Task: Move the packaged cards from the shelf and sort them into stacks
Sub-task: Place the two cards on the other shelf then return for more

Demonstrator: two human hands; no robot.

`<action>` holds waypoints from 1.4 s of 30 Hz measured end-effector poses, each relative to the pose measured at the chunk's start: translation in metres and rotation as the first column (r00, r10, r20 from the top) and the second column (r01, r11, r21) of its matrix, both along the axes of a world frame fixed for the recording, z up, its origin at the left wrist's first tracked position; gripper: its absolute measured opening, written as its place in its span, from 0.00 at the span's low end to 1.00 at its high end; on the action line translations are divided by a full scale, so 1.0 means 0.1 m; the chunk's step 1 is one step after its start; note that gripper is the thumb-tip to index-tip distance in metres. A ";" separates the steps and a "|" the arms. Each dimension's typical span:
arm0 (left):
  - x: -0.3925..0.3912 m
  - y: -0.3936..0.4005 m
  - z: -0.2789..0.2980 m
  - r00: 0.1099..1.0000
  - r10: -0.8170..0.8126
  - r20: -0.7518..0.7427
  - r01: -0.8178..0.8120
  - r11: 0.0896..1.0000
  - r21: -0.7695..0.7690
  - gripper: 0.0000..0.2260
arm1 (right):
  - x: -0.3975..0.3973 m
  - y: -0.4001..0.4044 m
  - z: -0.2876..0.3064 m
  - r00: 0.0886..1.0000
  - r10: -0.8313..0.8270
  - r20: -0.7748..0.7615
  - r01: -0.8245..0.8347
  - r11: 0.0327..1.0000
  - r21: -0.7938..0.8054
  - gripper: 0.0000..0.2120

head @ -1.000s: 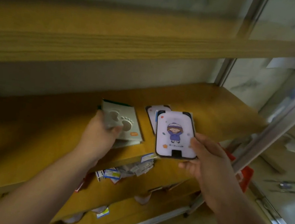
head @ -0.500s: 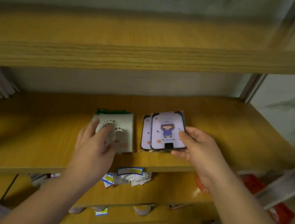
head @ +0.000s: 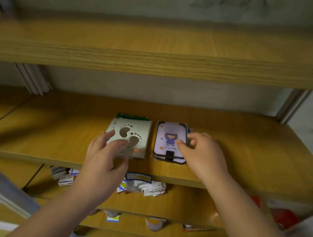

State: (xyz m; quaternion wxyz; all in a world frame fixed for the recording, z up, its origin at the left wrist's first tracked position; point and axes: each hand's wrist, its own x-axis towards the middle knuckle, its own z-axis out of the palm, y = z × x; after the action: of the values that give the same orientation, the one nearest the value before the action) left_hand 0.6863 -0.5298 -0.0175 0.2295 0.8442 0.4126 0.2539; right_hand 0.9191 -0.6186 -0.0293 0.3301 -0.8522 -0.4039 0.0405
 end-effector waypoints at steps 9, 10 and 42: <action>-0.01 -0.10 0.12 0.998 -0.033 -0.050 0.039 0.990 0.136 0.22 | -0.23 -0.34 0.09 0.981 0.195 0.004 -0.194 0.973 0.125 0.21; -0.03 -0.11 0.14 0.998 -0.032 -0.056 0.040 0.988 0.152 0.23 | -0.28 -0.37 0.10 0.975 0.221 0.026 -0.222 0.965 0.143 0.21; -4.34 0.92 0.39 0.942 0.335 -0.028 -0.321 0.921 0.220 0.27 | -4.45 1.46 0.45 0.754 0.642 0.141 -0.657 0.729 0.194 0.21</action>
State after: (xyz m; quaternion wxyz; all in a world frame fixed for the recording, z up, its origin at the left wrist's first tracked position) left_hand 0.2519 -0.4382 0.0218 0.0787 0.7906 0.5257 0.3040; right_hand 0.4744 -0.4728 0.0161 0.3791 -0.6135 -0.6882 0.0787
